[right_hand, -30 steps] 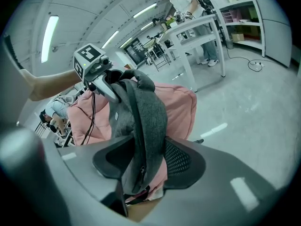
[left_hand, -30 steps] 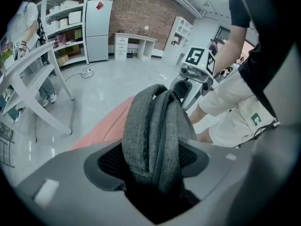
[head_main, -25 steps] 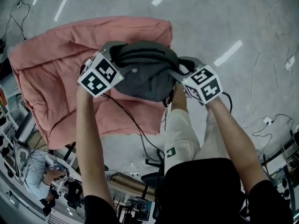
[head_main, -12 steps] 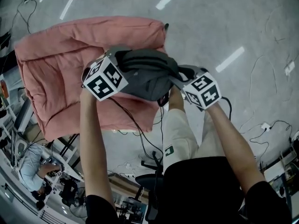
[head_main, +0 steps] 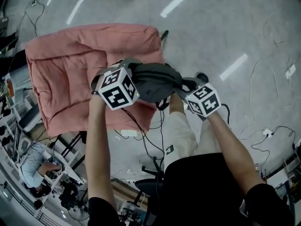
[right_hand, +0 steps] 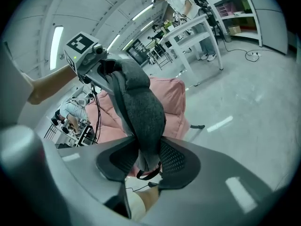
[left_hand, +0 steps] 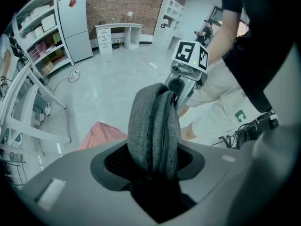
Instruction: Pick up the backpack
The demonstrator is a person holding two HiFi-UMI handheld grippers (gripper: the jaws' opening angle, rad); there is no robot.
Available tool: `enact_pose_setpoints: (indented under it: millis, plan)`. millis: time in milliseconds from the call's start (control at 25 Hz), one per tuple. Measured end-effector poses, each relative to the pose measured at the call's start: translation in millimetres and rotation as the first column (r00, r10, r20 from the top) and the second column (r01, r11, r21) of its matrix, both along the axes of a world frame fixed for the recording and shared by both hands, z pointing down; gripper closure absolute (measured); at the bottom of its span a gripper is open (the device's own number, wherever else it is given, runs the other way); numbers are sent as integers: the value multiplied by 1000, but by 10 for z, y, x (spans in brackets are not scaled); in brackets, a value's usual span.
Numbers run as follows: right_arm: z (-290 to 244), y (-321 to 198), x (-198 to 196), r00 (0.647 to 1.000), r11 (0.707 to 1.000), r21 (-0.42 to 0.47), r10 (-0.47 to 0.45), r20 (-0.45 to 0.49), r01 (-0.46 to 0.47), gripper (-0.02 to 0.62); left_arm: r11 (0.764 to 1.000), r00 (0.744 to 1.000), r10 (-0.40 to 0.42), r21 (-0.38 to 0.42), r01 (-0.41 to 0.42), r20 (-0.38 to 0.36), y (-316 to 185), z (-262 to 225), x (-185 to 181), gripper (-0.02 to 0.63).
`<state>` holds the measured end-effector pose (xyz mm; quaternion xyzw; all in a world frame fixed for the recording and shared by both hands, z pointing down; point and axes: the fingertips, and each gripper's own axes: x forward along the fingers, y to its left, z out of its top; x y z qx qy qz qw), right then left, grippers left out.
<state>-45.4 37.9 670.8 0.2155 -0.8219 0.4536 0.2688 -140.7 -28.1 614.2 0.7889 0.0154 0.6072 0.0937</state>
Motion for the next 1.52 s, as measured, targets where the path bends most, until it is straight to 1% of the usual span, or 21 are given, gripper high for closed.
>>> enact_pose_setpoints:
  millis: [160,320,520,720,880,1000,1160,1320,1400,1520]
  plan:
    - [-121,147,129,1000,1000,-4,0,2,0,460,1000,999,27,-3,-27,18,137,-142,157,402]
    - [-287,162,193,1000,1000,2,-15,-1,15,465,999,999,35,1,-35,26,155,-308,225,408]
    - [-614,48,366,1000,998,64,-17,-17,18,479,1000,1000,1,27,-1,2,186,-585,288,422]
    - [-964,-151,645,999,991,133,-9,-38,14,491,996,998,-39,78,42,-44,160,-854,462,436]
    - [-1234,-287,851,998,982,187,10,-59,1,492,991,997,-43,120,51,-70,67,-1095,642,437]
    - [-1448,-338,964,997,973,228,45,-60,-30,494,988,997,-29,149,40,-79,32,-1299,751,439]
    - [-1789,-448,1179,995,953,296,83,-59,-62,494,980,997,7,200,10,-82,-58,-1626,953,441]
    - [-2210,-584,1346,994,924,374,100,-40,-77,495,969,997,36,248,-18,-68,-152,-2037,1102,442]
    - [-2445,-653,1426,994,904,420,105,-29,-84,495,962,997,44,271,-25,-62,-194,-2264,1173,443]
    - [-2843,-804,1529,993,861,498,119,-8,-99,495,948,997,48,317,-28,-55,-299,-2646,1259,445]
